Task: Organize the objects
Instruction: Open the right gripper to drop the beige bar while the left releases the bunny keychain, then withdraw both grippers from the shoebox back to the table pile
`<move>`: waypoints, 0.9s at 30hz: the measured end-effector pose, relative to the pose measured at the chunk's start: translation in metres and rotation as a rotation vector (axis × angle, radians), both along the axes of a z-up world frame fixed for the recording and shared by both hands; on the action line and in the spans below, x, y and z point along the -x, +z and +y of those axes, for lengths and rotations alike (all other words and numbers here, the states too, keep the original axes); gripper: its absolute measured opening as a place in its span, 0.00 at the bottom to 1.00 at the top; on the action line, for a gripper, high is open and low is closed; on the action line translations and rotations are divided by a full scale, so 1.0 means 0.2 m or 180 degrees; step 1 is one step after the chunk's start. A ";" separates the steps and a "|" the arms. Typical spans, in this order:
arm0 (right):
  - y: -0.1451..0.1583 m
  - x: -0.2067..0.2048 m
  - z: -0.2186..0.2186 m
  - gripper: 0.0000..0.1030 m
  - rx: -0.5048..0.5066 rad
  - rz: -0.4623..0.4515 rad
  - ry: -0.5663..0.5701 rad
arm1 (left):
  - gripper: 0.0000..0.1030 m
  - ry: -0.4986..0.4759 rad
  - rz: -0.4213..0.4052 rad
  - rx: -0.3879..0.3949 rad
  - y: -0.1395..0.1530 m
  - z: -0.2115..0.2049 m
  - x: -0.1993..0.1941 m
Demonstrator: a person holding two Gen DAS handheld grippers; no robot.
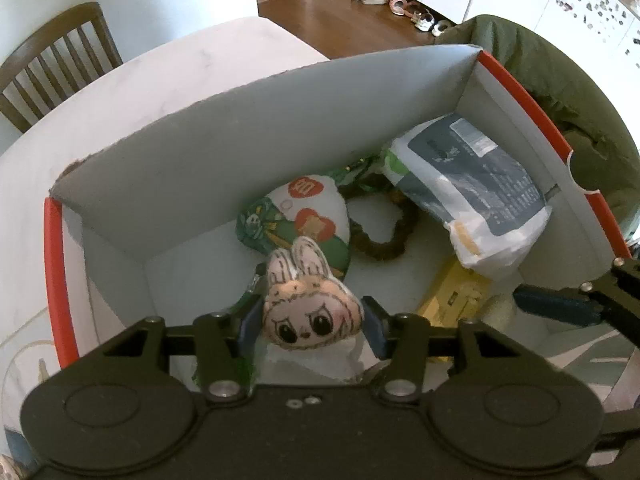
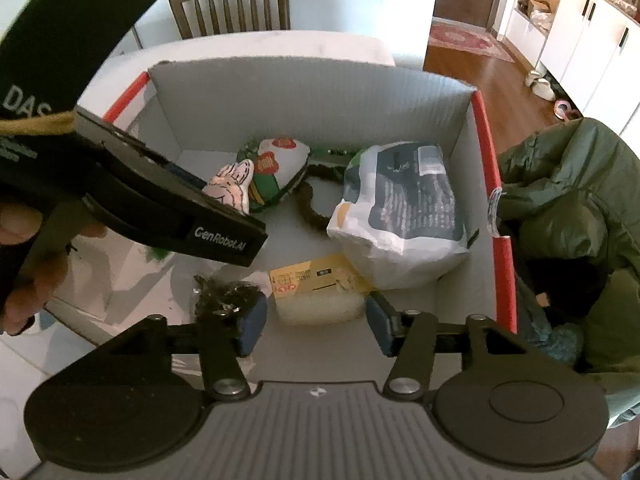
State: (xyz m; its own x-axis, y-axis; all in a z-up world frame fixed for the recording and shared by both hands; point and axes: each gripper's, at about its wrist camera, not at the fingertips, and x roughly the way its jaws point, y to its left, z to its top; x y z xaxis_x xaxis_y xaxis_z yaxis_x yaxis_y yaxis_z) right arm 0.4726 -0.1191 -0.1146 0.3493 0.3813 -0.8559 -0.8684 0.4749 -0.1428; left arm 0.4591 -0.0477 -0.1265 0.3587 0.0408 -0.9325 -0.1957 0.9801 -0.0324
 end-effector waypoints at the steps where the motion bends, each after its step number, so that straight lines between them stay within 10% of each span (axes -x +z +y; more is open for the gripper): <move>1: 0.01 0.00 -0.01 0.58 -0.0020 -0.0016 0.0000 | 0.54 0.0011 -0.0002 -0.0015 0.00 0.00 0.01; 27: 0.32 0.28 -0.08 0.64 -0.0552 -0.0100 0.0111 | 0.74 0.0141 -0.0911 -0.0006 0.44 0.01 0.42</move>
State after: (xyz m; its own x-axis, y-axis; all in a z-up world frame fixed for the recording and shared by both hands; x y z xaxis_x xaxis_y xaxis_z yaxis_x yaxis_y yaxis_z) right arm 0.4171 -0.1359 -0.0496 0.3587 0.5347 -0.7651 -0.8812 0.4644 -0.0886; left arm 0.3754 -0.0453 -0.0394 0.6052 0.0637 -0.7935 -0.2213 0.9710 -0.0908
